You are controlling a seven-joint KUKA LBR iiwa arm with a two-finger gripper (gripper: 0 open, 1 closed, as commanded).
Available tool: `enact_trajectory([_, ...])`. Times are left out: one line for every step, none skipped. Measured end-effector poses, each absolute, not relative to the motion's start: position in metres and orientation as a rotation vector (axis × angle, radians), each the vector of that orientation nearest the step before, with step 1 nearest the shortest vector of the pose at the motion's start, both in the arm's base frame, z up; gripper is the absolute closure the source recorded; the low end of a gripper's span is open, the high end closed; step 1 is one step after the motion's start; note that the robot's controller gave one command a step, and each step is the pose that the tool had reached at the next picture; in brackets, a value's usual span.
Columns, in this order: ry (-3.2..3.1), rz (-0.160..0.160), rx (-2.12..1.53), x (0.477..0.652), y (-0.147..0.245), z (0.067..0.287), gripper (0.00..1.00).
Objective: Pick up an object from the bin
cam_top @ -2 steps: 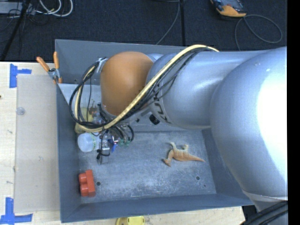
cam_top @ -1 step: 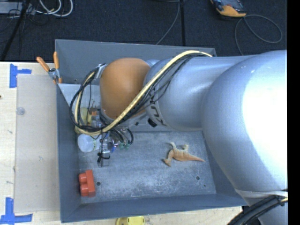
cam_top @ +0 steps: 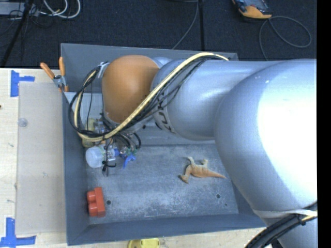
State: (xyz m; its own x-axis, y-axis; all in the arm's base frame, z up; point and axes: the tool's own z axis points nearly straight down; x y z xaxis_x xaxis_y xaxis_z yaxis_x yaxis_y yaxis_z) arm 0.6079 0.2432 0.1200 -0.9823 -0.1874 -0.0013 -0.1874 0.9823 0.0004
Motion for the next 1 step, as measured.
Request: enact_trajectory([3.084,0.0,-0.604,0.6075,0.2443,0.0931,0.0])
